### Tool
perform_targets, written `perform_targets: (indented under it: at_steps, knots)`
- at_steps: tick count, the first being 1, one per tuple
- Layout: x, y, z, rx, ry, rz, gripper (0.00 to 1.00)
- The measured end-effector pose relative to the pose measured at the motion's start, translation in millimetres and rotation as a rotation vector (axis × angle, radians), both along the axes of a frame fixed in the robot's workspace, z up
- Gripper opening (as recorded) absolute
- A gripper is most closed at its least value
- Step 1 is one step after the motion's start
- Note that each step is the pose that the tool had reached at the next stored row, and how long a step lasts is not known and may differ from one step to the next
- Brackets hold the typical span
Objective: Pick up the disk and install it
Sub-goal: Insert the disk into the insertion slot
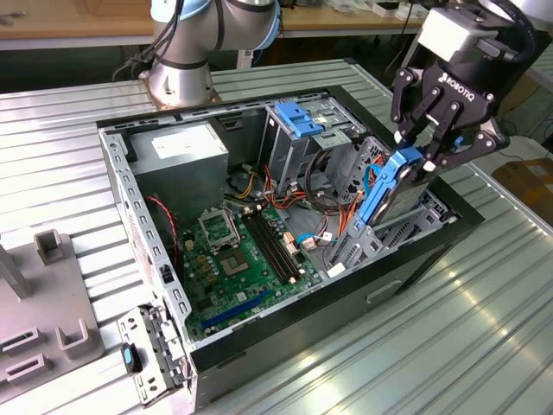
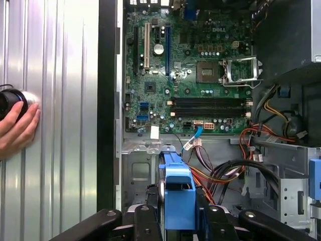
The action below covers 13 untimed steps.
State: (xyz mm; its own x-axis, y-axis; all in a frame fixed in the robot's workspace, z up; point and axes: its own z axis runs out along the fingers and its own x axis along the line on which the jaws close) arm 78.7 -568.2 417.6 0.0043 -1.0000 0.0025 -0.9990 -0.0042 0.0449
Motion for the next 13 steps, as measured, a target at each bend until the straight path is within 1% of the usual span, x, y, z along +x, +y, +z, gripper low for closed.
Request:
perform_targets:
  at_steps: [3,5,6,10,12,13]
  knots:
    - [0.0,0.0,-11.8,0.0000,0.0000,-0.005,0.36]
    - [0.0,0.0,-15.9,0.0000,0.0000,-0.006,0.36]
    - [0.0,0.0,-19.6,0.0001,0.0000,-0.008,0.36]
    - [0.0,0.0,-28.4,0.0000,0.0000,-0.011,0.36]
    - [0.0,0.0,-31.9,0.0001,0.0000,-0.011,0.36]
    - [0.0,0.0,-31.9,-0.0001,0.0000,-0.011,0.36]
